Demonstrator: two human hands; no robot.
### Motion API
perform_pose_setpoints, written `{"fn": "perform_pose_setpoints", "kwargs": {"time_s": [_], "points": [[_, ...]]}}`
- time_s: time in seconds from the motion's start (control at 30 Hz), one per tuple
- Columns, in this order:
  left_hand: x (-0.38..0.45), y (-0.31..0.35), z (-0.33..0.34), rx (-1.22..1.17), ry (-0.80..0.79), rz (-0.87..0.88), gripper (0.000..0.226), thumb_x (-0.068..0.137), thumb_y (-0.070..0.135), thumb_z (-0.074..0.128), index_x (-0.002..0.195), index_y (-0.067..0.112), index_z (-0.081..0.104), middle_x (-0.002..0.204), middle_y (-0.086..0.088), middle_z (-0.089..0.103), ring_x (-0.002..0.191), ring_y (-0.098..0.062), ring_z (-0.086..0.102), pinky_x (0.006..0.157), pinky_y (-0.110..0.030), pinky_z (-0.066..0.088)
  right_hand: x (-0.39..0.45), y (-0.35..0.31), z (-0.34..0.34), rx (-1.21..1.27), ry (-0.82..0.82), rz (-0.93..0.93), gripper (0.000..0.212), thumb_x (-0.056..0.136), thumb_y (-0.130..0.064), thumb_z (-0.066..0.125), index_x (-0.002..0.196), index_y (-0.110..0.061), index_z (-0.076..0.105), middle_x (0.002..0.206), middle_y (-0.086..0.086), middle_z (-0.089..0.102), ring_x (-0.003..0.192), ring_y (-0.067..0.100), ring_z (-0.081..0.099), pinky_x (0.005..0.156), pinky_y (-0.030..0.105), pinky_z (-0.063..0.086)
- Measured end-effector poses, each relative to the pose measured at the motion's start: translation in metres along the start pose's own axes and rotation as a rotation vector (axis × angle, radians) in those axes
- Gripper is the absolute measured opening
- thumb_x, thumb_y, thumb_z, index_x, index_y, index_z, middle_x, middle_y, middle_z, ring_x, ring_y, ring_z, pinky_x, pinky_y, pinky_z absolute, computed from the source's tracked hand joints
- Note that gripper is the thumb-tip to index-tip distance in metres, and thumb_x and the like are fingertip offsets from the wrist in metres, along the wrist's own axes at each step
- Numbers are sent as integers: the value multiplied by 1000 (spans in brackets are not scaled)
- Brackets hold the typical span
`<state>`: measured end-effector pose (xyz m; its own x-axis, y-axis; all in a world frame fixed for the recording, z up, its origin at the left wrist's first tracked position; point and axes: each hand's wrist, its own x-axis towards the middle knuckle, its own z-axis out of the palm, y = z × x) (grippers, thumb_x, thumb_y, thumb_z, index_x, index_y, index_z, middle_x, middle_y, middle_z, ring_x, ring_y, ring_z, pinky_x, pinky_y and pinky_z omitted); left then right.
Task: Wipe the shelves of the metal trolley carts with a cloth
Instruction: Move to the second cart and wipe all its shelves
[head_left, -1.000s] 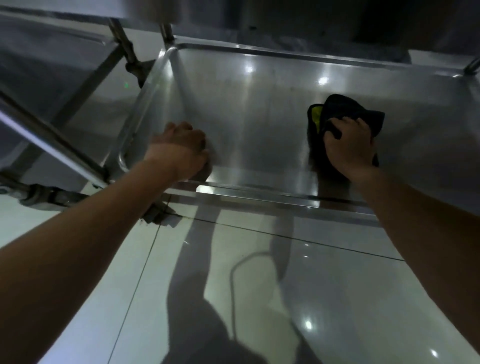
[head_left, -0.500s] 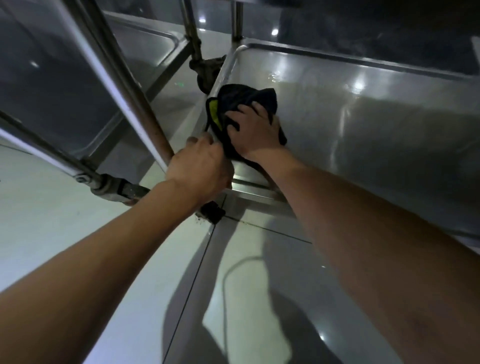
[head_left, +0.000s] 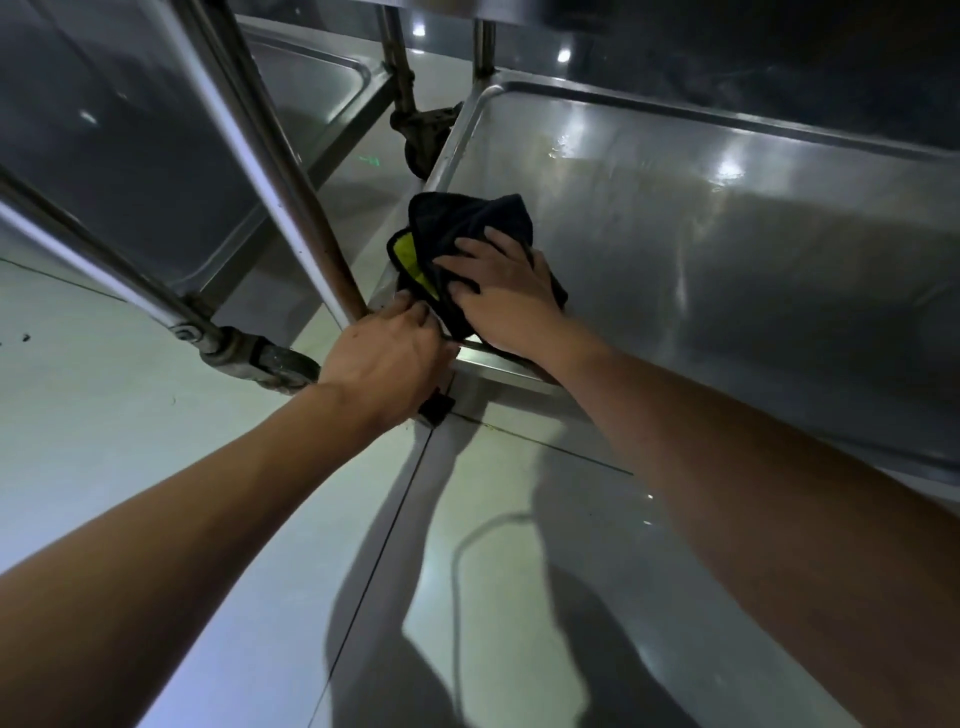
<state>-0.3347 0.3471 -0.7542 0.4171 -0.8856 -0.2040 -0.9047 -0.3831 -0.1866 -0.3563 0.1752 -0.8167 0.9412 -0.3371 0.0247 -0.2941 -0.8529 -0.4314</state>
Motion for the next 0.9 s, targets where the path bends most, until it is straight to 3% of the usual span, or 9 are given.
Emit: {"fn": "perform_pose_setpoints", "kwargs": {"time_s": [0.13, 0.23, 0.37, 0.57, 0.73, 0.9], "points": [[-13, 10, 1, -14, 38, -56, 49, 103, 50, 24, 117, 15, 57, 116, -5, 61, 115, -23, 55, 86, -38, 51, -36, 13, -4, -22, -30, -80, 41, 100, -42, 38, 140, -45, 49, 157, -14, 34, 151, 16, 11, 118, 55, 9], [-16, 21, 4, -9, -10, -109, 53, 102, 56, 27, 119, 15, 55, 123, -7, 61, 122, -27, 53, 96, -45, 48, -59, 23, -11, -11, -23, -99, 41, 100, -42, 37, 140, -43, 49, 157, -13, 35, 151, 16, 11, 118, 54, 10], [-10, 41, -2, -17, 9, -119, 44, 100, 51, 30, 117, 18, 55, 121, -6, 60, 118, -27, 54, 96, -49, 47, -85, 44, -27, -16, -42, -87, 42, 100, -42, 36, 139, -42, 50, 157, -11, 36, 151, 18, 12, 119, 57, 15], [20, 110, -20, -72, 63, -24, 36, 99, 47, 36, 107, 27, 64, 108, 1, 65, 100, -25, 61, 81, -42, 51, -134, 99, -52, -52, -8, 36, 41, 101, -43, 38, 139, -42, 49, 159, -13, 32, 152, 16, 9, 118, 57, 20], [56, 157, -36, -149, 54, -62, 36, 96, 45, 42, 111, 22, 65, 115, -7, 58, 101, -28, 56, 72, -37, 37, -168, 126, -65, -75, 86, 139, 42, 99, -42, 39, 138, -36, 52, 156, -6, 38, 151, 22, 17, 112, 59, 29], [66, 193, -46, -220, 84, -49, 29, 94, 38, 47, 105, 19, 66, 111, -8, 61, 96, -29, 57, 67, -36, 37, -189, 151, -81, -110, 122, 190, 38, 100, -38, 43, 136, -31, 54, 153, -5, 43, 149, 23, 22, 110, 56, 32]]}}
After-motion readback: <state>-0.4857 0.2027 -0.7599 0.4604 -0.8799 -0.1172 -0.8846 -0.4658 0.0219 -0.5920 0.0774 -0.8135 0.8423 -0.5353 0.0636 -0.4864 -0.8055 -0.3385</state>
